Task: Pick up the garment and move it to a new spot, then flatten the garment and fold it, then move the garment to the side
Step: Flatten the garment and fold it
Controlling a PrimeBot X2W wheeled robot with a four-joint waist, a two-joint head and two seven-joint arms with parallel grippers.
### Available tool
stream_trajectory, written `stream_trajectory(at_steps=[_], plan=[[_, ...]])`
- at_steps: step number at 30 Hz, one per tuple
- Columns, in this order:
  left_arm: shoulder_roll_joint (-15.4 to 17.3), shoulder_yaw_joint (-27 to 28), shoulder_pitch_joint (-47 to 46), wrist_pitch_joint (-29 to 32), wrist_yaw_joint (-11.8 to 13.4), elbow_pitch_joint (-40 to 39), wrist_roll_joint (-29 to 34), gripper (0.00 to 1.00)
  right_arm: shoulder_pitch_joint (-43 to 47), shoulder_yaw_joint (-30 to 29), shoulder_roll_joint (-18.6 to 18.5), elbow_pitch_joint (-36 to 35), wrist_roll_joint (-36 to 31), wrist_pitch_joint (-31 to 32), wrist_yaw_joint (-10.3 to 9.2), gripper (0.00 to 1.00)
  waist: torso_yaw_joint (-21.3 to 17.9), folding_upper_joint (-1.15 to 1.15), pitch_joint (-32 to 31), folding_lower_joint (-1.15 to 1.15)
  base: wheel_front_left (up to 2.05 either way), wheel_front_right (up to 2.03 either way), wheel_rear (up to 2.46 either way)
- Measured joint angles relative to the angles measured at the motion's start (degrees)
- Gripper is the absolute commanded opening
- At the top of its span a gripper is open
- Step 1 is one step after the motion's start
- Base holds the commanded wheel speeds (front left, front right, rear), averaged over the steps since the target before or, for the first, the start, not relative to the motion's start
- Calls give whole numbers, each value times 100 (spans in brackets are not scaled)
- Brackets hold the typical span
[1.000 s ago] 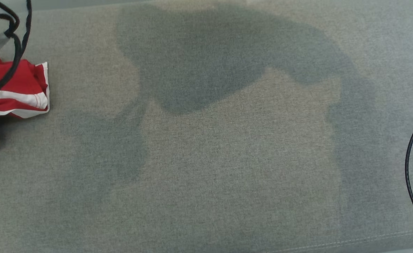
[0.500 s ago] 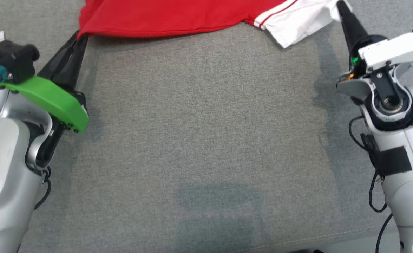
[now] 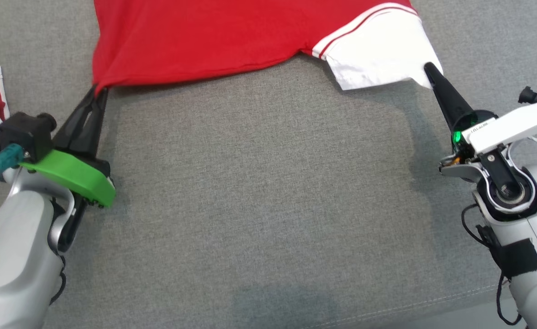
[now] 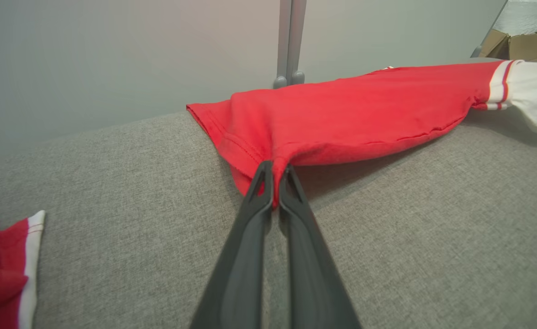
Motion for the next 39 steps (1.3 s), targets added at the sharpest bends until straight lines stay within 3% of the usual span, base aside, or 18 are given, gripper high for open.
stream_trajectory(at_steps=[4, 17, 29, 34, 39], plan=[[-26, -170, 252, -9, -44, 25, 75, 0, 387, 23, -333, -336, 49, 214, 220, 0, -6, 0, -256, 0, 0, 0, 0], [41, -167, 1965, -9, -48, -264, -9, 0, 2660, -358, -1065, -1102, 410, 471, 252, 0, -28, 0, -1208, -1, 0, 0, 0], [75, -45, 3432, -8, 58, -1124, -434, 0, 4624, -695, -1472, -2236, 905, 649, 40, 0, -42, 0, -1942, -1, 0, 0, 0], [203, -119, 3522, 231, 57, -1508, -581, 0, 4520, -820, -1566, -2718, 892, 657, 18, 0, -52, 0, -1780, -1, 0, 0, 0], [486, -205, 3291, 737, 32, -1994, -645, 0, 4103, -872, -1757, -2783, 754, 727, -240, 0, -62, 0, -1483, -1, 0, 0, 0]])
